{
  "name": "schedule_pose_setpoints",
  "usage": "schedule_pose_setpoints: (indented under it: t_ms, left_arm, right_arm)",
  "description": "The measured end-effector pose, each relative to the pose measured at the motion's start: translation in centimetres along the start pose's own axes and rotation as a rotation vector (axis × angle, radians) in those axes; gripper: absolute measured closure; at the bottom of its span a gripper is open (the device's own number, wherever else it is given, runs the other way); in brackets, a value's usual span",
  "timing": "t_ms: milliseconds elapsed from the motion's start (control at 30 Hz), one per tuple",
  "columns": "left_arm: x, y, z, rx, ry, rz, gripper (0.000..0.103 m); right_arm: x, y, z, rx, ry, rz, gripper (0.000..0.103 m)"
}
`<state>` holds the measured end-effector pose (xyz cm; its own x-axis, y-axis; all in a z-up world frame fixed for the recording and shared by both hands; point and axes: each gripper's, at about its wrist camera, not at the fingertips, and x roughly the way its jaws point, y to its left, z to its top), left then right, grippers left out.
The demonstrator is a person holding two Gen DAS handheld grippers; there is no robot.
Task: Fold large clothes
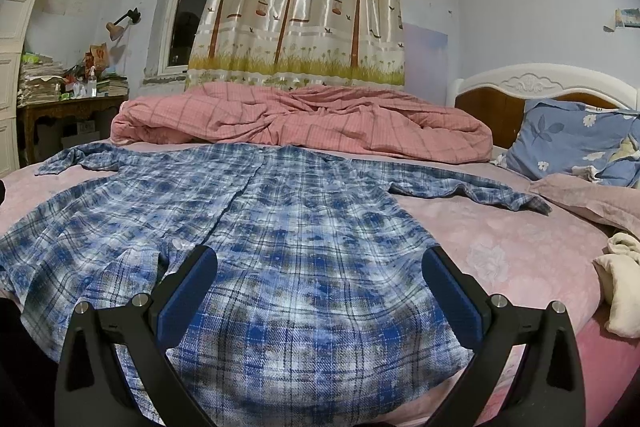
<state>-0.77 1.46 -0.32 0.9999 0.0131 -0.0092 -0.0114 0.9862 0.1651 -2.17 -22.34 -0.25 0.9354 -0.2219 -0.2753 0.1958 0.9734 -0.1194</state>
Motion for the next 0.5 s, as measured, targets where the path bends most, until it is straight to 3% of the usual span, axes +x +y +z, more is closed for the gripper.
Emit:
schedule_pose_setpoints:
  t_ms: [500]
  left_arm:
    - [-0.32, -0.53, 0.04, 0.022, -0.016, 0.017, 0.000]
  right_arm:
    - [-0.10, 0.14, -0.01, 0.005, 0.008, 0.000, 0.000]
